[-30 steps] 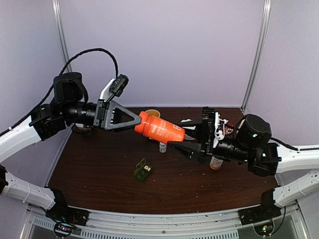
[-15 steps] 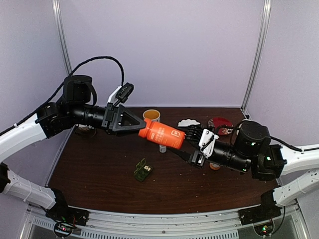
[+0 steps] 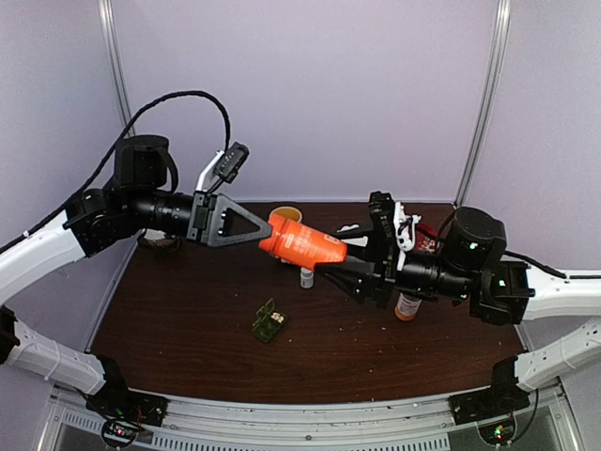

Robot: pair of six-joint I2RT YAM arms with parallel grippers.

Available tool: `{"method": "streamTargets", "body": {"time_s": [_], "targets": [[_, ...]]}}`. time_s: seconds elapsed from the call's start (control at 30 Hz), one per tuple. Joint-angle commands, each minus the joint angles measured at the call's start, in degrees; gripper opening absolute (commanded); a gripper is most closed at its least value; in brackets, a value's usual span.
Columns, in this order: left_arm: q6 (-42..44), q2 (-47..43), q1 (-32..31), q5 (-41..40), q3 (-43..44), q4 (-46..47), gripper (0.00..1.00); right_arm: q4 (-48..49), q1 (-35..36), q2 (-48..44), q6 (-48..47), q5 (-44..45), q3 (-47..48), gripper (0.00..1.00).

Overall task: Sort the pills into containers
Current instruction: Screw the lid of the pill bottle onto the pill bottle.

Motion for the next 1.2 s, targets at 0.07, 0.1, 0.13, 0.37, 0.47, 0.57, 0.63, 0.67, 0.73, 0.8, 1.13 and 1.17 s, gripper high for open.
{"method": "streamTargets", "body": {"time_s": [0.07, 0.1, 0.13, 0.37, 0.47, 0.57, 0.63, 0.67, 0.73, 0.8, 1.13, 1.17], "targets": [[23.7, 1.6, -2.9, -2.6, -1.8, -1.8, 0.35, 11.4, -5.6, 3.5, 26.1, -21.2, 5.4, 0.0], [26.6, 1.4, -2.9, -4.3, -2.0, -2.0, 0.34, 12.6, -6.2, 3.6, 28.6, -23.1, 5.1, 0.0], [30.1, 1.5, -2.9, -4.9, -1.9, -2.2, 0.35, 13.2, -6.7, 3.7, 30.7, -24.9, 5.2, 0.0], [58.9, 3.7, -2.9, -5.0, 2.2, -5.3, 0.38, 8.2, -8.2, 4.6, 37.2, -31.6, 7.8, 0.0], [69.8, 5.2, -2.9, -8.1, 6.4, -10.5, 0.38, 8.1, -8.6, 4.3, 39.7, -32.9, 7.5, 0.0], [81.2, 5.0, -2.8, -9.8, 8.6, -13.2, 0.41, 9.6, -8.6, 4.4, 42.3, -35.5, 6.8, 0.0], [89.0, 4.6, -2.8, -10.1, 8.7, -13.2, 0.42, 11.4, -8.8, 4.7, 44.5, -36.9, 6.0, 0.0], [92.1, 4.5, -2.9, -10.1, 9.1, -13.4, 0.42, 11.7, -8.9, 4.7, 45.4, -37.2, 5.7, 0.0], [97.2, 4.5, -2.9, -10.2, 9.9, -13.4, 0.42, 12.4, -9.0, 4.8, 46.7, -37.5, 5.1, 0.0], [102.9, 4.6, -2.9, -11.0, 10.2, -13.4, 0.42, 13.9, -9.3, 4.9, 48.4, -37.5, 4.3, 0.0], [99.0, 0.1, -4.5, -14.8, 2.5, -5.1, 0.97, 10.8, -10.8, 4.0, 46.1, -37.0, 2.7, 0.0], [96.6, -0.9, -4.4, -15.6, 0.8, -3.2, 0.97, 8.5, -11.1, 3.2, 44.4, -36.4, 2.6, 0.0]]}}
